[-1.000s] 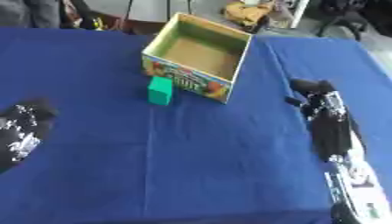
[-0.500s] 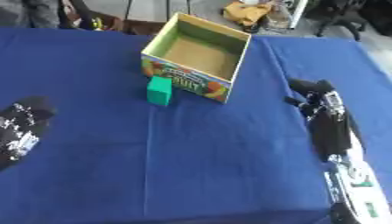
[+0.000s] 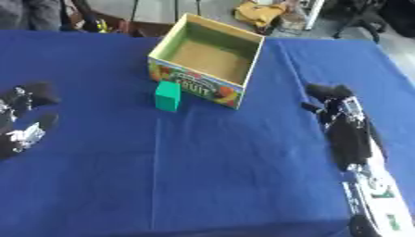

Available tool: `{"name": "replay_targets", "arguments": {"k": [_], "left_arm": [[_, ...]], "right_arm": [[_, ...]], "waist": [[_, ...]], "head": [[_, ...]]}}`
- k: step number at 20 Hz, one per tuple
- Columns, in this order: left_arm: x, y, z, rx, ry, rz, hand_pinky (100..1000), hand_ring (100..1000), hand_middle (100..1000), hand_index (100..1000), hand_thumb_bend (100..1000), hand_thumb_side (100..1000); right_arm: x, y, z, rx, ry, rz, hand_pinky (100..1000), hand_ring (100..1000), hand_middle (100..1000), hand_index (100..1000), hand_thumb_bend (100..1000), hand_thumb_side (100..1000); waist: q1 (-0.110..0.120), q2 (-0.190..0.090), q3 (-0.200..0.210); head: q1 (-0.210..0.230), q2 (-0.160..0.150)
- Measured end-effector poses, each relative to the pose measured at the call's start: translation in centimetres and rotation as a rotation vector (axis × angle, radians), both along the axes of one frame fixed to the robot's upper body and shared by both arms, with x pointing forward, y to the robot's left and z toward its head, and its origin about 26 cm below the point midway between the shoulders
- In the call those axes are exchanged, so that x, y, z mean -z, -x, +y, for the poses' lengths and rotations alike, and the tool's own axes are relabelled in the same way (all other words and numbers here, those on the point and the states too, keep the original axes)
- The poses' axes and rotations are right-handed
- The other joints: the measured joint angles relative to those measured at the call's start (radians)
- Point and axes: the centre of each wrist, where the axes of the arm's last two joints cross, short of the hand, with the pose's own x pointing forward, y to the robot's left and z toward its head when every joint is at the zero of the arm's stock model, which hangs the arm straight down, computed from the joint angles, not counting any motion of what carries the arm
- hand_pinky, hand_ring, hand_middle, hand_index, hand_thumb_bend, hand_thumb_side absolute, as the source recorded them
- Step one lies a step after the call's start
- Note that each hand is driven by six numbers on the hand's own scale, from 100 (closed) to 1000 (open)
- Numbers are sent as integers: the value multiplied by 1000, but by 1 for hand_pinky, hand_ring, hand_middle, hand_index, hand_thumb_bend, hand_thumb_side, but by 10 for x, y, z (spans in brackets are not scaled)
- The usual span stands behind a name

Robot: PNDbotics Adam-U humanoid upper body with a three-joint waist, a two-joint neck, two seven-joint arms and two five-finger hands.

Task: Pick up objects on the table and place them in the box.

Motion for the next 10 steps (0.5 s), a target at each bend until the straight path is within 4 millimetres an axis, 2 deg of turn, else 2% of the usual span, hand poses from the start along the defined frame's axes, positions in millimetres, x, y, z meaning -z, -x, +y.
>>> {"name": "replay_targets", "arguments": {"k": [6,10], "left_arm": [[-41,-29,-21,108,-291,-96,830,758,672,885,736,490],[-58,-45,-35,170,-460,-145,819,757,683,891,761,483]], "right_arm": [[1,1,0,-3,2,5,823,919,784,748,100,876],[2,1,1,-11,3,9,824,919,784,748,100,877]], "waist": [[5,-2,-10],[7,-3,-17]], "head": [[5,0],[9,0]]}}
